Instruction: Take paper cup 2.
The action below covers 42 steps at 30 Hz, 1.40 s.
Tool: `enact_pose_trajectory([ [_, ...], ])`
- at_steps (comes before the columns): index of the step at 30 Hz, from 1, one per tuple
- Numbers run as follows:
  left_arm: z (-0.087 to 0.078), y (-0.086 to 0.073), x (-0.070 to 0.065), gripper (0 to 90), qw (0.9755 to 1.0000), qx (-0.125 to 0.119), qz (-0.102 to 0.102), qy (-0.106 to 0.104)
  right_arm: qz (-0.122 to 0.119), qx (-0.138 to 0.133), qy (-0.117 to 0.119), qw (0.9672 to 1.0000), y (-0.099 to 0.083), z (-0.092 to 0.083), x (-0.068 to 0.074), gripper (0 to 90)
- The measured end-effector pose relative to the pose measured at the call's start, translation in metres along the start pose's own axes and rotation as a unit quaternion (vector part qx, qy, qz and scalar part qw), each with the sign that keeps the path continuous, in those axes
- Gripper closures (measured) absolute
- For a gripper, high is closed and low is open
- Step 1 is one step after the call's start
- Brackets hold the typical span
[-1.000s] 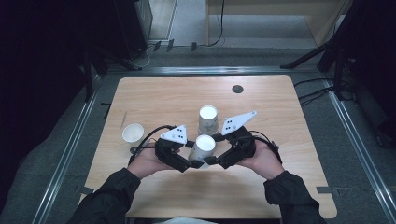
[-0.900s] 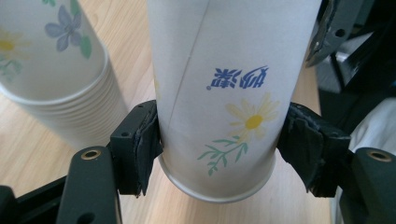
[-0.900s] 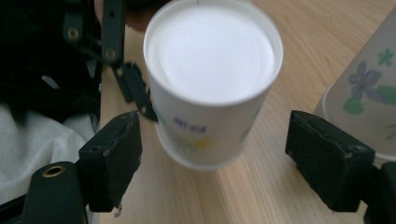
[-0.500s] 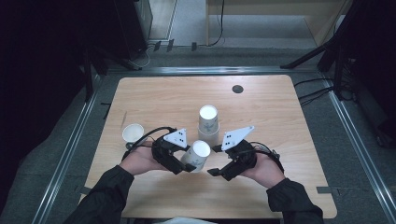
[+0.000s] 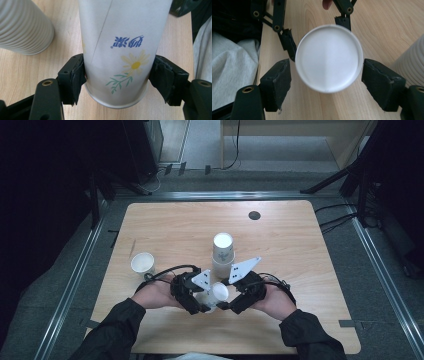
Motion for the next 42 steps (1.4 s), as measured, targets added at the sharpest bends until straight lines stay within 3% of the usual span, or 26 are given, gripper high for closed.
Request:
enact_pose_trajectory([
  [4,0.002,0.001,-0.003,30.4,0.9999,0.007,0.01,-0.004,-0.004,0.008,0.008,0.9999,0.001,0.007,0.002,27.5],
  [8,0.003,0.001,-0.004,30.3,0.9999,0.008,0.008,-0.004,-0.008,0.018,0.016,0.9997,0.001,0.01,0.005,34.0],
  [12,0.001,0.002,-0.002,29.3,0.9999,0.001,-0.004,-0.012,-0.008,0.02,0.014,0.9997,0.002,0.009,0.005,34.8],
  [19,-0.008,0.005,0.004,13.2,0.9987,-0.038,-0.031,-0.013,0.005,-0.007,0.006,0.9999,0.006,-0.005,0.001,34.6],
  [23,-0.012,0.007,0.006,12.8,0.9969,-0.064,-0.043,-0.013,0.013,-0.026,0.006,0.9996,0.009,-0.013,0.001,34.6],
  [30,-0.022,0.013,0.007,12.8,0.9933,-0.107,-0.042,-0.006,0.022,-0.069,0.02,0.9972,0.018,-0.022,0.006,34.5],
  [36,-0.03,0.017,0.007,13.1,0.9886,-0.142,-0.049,-0.01,0.024,-0.089,0.026,0.9954,0.023,-0.025,0.008,34.5],
  [42,-0.034,0.02,0.007,14.2,0.9841,-0.17,-0.052,-0.01,0.034,-0.125,0.039,0.9908,0.03,-0.032,0.008,34.5],
])
Point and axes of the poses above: each handheld gripper's, and its own axes: z roughly forward along the jaws, y roughly out of its top, x roughly to its left, the point moved 7 cm from there along z, roughly forward along the jaws, and after that the axes turned 3 degrees about y, right-handed, at the moved point
